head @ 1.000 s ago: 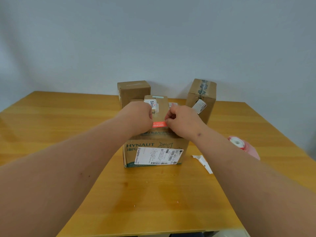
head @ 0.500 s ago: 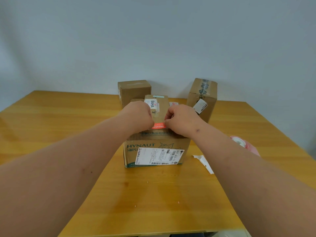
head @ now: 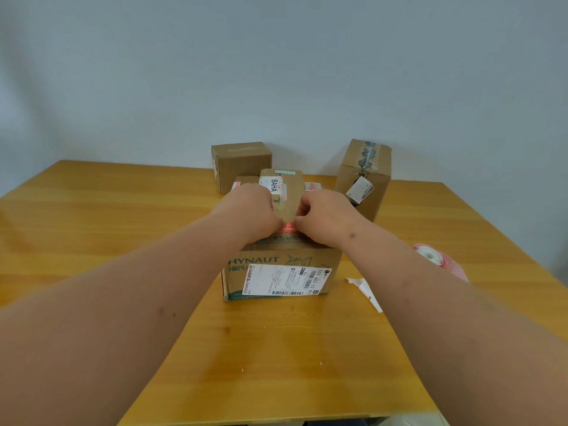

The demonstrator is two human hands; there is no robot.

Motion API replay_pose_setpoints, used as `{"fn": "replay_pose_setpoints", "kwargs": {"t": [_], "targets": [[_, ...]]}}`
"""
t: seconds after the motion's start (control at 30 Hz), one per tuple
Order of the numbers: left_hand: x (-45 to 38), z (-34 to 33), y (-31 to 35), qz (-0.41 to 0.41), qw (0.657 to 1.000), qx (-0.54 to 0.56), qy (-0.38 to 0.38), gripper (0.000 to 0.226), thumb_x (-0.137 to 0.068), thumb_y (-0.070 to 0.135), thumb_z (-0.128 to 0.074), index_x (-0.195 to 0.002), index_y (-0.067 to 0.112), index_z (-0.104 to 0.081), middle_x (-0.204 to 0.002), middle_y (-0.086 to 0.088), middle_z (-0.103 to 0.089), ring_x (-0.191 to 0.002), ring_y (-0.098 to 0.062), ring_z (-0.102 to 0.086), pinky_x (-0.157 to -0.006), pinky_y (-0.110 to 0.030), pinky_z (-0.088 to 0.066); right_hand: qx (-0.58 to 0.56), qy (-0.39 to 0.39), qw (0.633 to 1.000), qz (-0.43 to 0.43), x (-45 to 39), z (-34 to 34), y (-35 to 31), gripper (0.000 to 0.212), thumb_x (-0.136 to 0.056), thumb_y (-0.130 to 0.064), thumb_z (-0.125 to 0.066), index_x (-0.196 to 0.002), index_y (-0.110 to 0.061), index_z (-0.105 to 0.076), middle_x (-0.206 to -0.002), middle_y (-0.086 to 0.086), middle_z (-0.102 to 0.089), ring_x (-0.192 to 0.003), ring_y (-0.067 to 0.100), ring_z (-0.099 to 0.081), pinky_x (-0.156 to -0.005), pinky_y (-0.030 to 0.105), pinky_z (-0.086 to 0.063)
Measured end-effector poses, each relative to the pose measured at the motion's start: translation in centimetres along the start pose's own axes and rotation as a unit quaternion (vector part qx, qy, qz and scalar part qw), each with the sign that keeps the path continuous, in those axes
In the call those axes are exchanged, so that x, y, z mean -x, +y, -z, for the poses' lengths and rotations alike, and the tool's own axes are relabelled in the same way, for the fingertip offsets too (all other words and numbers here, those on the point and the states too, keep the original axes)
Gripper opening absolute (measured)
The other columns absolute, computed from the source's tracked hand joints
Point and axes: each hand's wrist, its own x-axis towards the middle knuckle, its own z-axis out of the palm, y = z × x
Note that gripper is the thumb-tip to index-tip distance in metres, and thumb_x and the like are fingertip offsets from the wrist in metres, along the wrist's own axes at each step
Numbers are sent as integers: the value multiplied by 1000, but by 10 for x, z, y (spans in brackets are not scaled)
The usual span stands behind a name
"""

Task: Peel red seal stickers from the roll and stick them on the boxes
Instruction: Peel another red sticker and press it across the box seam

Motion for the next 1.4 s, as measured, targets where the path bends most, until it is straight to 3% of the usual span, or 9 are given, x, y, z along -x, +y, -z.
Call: {"fn": "replay_pose_setpoints", "kwargs": {"t": [0.33, 0.47, 0.63, 0.73, 0.83, 1.0, 1.1, 1.27, 1.4], "targets": [[2, 1, 1, 4, 999, -41, -2, 25, -84, 43, -62, -86, 18, -61, -85, 0, -60, -83, -19, -59, -77, -37, -56, 7, 4, 1000, 5, 4, 2, 1, 12, -90, -31, -60, -83, -23, -54, -80, -8, -52, -80, 13, -50, -53, 18, -32], [5, 5, -2, 6, 998, -66, 0, 29, -83, 51, -61, -84, 22, -55, -83, 3, -59, -81, -18, -58, -71, -34, -53, 7, 7, 1000, -12, 4, 3, 7, 7, -90, -27, -59, -86, -21, -57, -87, -5, -57, -86, 15, -54, -60, 22, -36], [8, 10, -9, 14, 1000, 20, -1, 5, -87, 18, -58, -85, 22, -59, -92, 4, -60, -86, -16, -55, -68, -29, -45, -13, 21, 999, -28, 7, 2, 11, 18, -90, -12, -50, -103, -17, -61, -99, -3, -52, -94, 16, -49, -77, 25, -41], [12, 9, -8, 8, 998, 58, 6, 3, -87, 23, -60, -89, 22, -59, -89, 5, -59, -81, -12, -54, -63, -27, -42, -35, 44, 998, -23, 7, -1, 11, 13, -88, -25, -58, -100, -20, -60, -103, -2, -56, -89, 14, -52, -69, 25, -41], [15, 7, -6, 0, 999, 53, -4, 19, -84, 36, -69, -88, 21, -58, -84, 6, -57, -78, -12, -53, -61, -26, -40, -45, 33, 998, -32, 8, -2, 9, 29, -83, -38, -68, -103, -20, -57, -98, -4, -45, -86, 13, -49, -68, 24, -38], [19, 13, -11, 15, 992, 126, -7, 11, -85, 9, -64, -95, 13, -63, -80, 2, -55, -74, -13, -51, -71, -32, -50, -70, 18, 996, -55, 5, 1, 18, 26, -86, -16, -62, -111, -23, -58, -119, 4, -48, -91, 16, -50, -58, 19, -34], [20, 9, -14, 21, 991, 134, 10, 13, -85, 8, -59, -95, 15, -62, -81, 2, -56, -80, -17, -55, -69, -33, -50, -94, 35, 993, -62, 4, -1, 22, 23, -87, -12, -56, -107, -24, -58, -119, 4, -49, -90, 16, -51, -56, 17, -32], [20, -1, -15, 31, 991, 125, 48, 12, -87, 15, -54, -96, 20, -60, -89, 3, -60, -76, -13, -52, -59, -27, -41, -96, 37, 992, -76, 5, -4, 26, 28, -87, -10, -53, -111, -22, -59, -121, 5, -41, -91, 17, -47, -63, 21, -35], [16, -3, -13, 62, 985, 143, 72, 11, -87, 22, -52, -95, 27, -57, -108, 0, -55, -93, -19, -52, -81, -36, -47, -83, 69, 989, -102, 1, -4, 24, 18, -88, -19, -52, -103, -24, -59, -121, 9, -46, -110, 29, -48, -92, 37, -44]]}}
